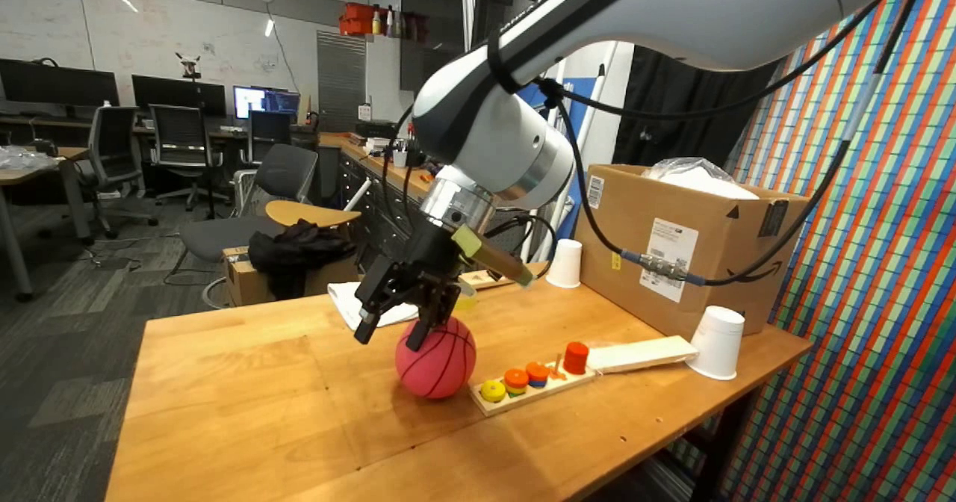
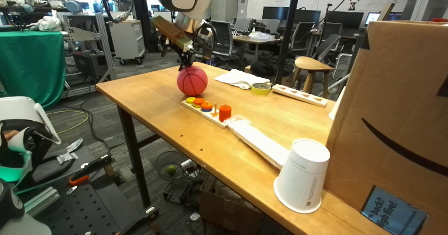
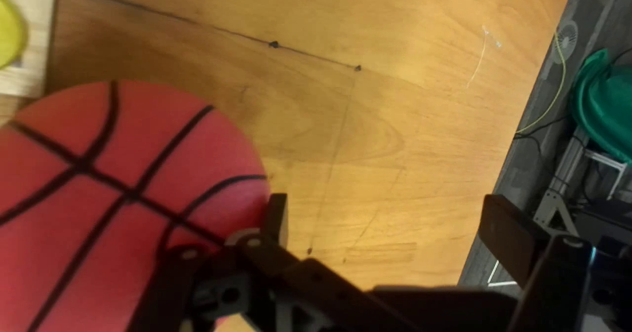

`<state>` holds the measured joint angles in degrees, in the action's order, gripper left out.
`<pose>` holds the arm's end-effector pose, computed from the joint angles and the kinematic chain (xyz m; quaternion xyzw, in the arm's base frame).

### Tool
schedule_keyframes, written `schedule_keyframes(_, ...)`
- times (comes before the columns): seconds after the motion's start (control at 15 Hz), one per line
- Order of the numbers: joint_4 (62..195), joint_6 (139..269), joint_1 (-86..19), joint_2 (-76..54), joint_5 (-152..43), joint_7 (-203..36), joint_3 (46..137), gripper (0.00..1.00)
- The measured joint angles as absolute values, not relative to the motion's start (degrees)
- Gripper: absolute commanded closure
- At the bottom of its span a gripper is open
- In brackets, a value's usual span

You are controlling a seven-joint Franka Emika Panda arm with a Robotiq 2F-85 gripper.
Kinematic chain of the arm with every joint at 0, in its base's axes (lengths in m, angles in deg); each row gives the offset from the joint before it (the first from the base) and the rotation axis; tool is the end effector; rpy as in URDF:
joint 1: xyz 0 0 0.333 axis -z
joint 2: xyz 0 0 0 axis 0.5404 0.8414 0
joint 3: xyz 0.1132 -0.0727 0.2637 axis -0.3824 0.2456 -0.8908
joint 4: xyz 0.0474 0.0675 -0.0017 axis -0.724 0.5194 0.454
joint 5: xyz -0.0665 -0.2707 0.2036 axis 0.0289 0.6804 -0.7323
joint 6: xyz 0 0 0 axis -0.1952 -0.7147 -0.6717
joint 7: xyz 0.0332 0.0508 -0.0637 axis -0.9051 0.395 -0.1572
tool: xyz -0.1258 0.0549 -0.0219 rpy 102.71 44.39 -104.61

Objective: Move the ball

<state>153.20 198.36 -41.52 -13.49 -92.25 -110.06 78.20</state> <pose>0.5130 0.1957 0.3142 -0.9581 -0.1464 0.0036 0.2461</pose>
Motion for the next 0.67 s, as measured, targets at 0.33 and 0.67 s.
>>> schedule_keyframes(0.33,152.6,199.1,-34.7,-14.5,-89.3,-109.6,82.6,0.0)
schedule_keyframes(0.67,153.2,202.3,-27.6,-19.1,-78.3,-108.9,90.0,0.0)
